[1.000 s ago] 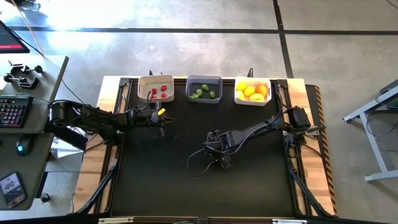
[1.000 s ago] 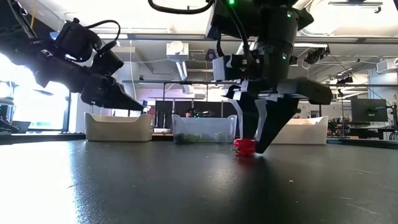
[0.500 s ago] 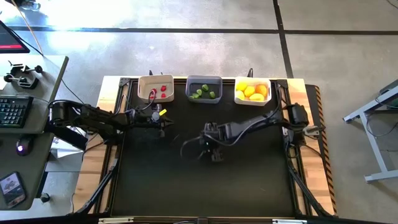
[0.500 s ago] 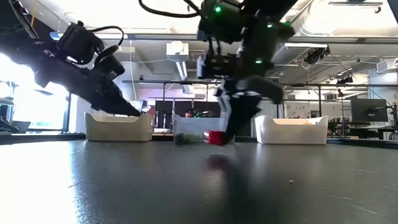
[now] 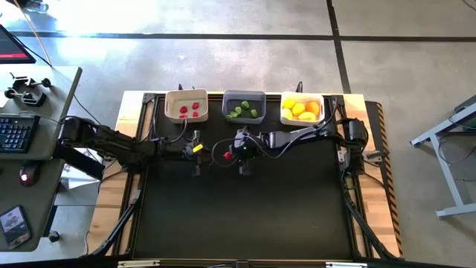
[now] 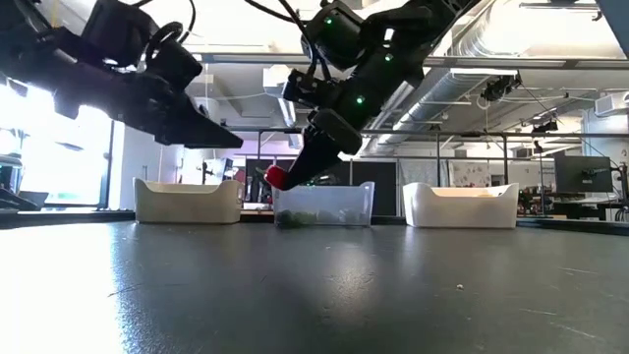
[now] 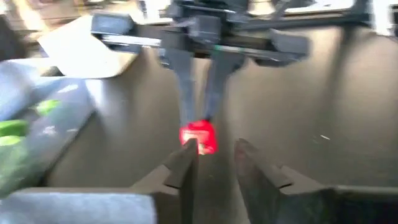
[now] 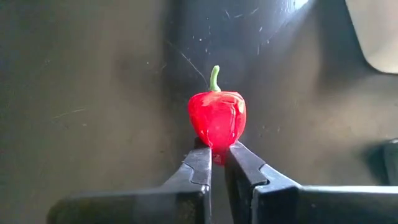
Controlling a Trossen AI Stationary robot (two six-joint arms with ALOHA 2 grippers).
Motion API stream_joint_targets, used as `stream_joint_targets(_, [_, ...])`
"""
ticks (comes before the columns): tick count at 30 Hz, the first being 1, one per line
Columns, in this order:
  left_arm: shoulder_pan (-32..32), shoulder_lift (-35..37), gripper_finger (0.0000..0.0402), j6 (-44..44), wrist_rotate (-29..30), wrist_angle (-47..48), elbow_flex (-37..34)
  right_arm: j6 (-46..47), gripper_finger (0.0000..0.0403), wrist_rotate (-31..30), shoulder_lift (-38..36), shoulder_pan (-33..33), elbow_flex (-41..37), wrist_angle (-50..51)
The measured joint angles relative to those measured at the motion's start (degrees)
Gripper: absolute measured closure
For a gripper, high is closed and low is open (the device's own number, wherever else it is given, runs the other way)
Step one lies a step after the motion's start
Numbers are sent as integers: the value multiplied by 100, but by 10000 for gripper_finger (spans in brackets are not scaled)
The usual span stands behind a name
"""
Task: Sort produce into baskets
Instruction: Put the red bell pepper into the gray bin
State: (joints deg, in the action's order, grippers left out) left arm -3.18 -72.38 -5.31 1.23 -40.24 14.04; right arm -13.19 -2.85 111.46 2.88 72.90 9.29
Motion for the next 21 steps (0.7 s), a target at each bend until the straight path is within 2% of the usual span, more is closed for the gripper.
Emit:
stream_joint_targets(3, [163,0,281,23,422,-6,56,-138,395,1,0,13,0,-34])
stream_joint_targets(7, [363,0,261,-183,443,99,138,-212,395,2,0,10,0,-174])
stream_joint_targets(16, [592,0,257,-482,1393,291,164,-239,395,25,0,8,0,-611])
stream_joint_targets(21, [588,0,257,-345,1430,309,164,-251,395,321,0,-3,0,-832])
